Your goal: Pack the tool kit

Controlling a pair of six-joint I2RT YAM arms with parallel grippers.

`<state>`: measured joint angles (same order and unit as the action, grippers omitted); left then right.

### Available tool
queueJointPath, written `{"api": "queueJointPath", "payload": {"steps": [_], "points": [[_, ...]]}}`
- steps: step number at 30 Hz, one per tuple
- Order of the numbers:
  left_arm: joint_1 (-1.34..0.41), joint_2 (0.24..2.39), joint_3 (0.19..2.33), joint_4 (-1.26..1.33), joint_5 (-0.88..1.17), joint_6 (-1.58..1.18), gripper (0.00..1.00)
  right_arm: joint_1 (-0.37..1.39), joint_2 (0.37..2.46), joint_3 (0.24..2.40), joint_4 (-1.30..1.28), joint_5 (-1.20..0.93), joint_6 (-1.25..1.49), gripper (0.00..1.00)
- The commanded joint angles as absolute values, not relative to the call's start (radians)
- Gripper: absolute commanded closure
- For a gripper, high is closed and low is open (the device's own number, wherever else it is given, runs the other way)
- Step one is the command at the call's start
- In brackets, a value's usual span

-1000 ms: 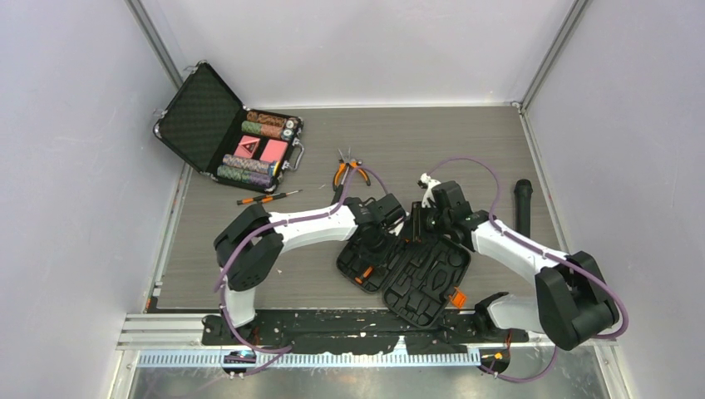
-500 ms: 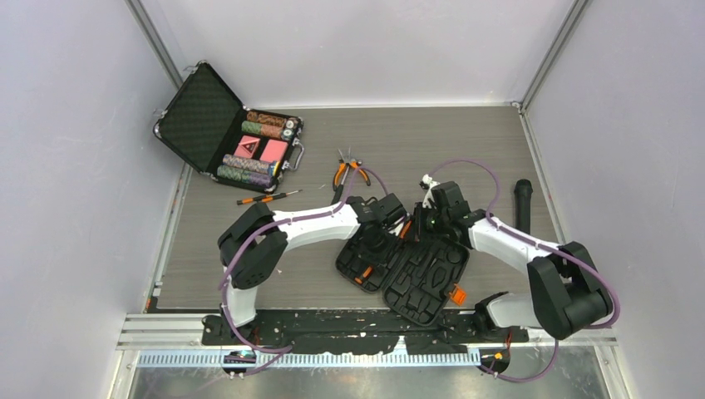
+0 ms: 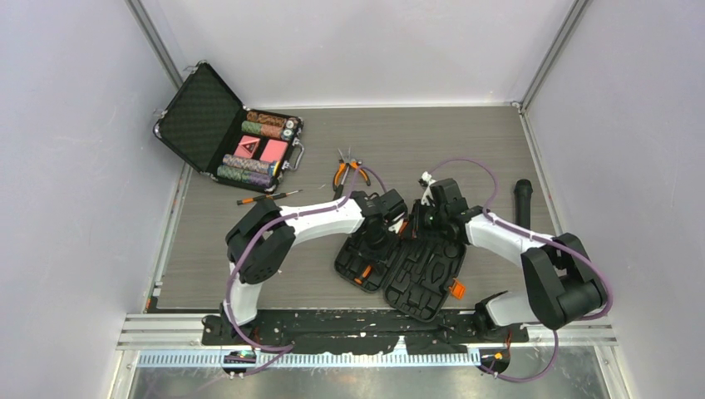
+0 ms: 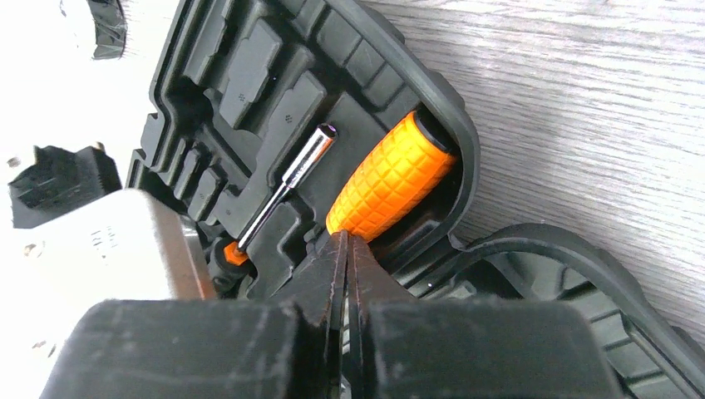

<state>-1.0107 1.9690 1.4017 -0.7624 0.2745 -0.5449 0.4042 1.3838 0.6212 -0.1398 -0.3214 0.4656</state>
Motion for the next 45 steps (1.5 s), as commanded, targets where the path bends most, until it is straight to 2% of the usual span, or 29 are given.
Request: {"api": "queueJointPath", "payload": {"steps": [1,15,23,26,29,33,42,45], "points": [[-1.019,2.075,1.392,-0.764,0.287,-0.558,1.0,0.415,1.462,0.606,-0.209,-0.256,0.468,0.95],[-1.006,2.177,1.438,-0.846,0.304,-0.567,1.0,0.395,1.343,0.581,-0.09,-0.32,0.536,0.95],[-1.006,2.118,1.436,-0.83,0.268,-0.571,1.0,0.355,1.401,0.618,-0.083,-0.342,0.532,0.95],[-1.005,2.044,1.426,-0.775,0.241,-0.595,0.91,0.354,1.4,0.625,-0.082,-0.356,0.523,0.95],[-1.004,1.983,1.435,-0.724,0.23,-0.61,0.76,0.354,1.393,0.638,-0.101,-0.355,0.506,0.95],[-1.006,1.936,1.457,-0.698,0.209,-0.62,0.67,0.354,1.386,0.648,-0.116,-0.353,0.488,0.94],[-1.006,1.882,1.442,-0.7,0.163,-0.629,0.63,0.354,1.358,0.663,-0.152,-0.346,0.456,0.94],[-1.009,1.876,1.435,-0.73,0.145,-0.624,0.64,0.354,1.353,0.666,-0.16,-0.339,0.453,0.94]]}}
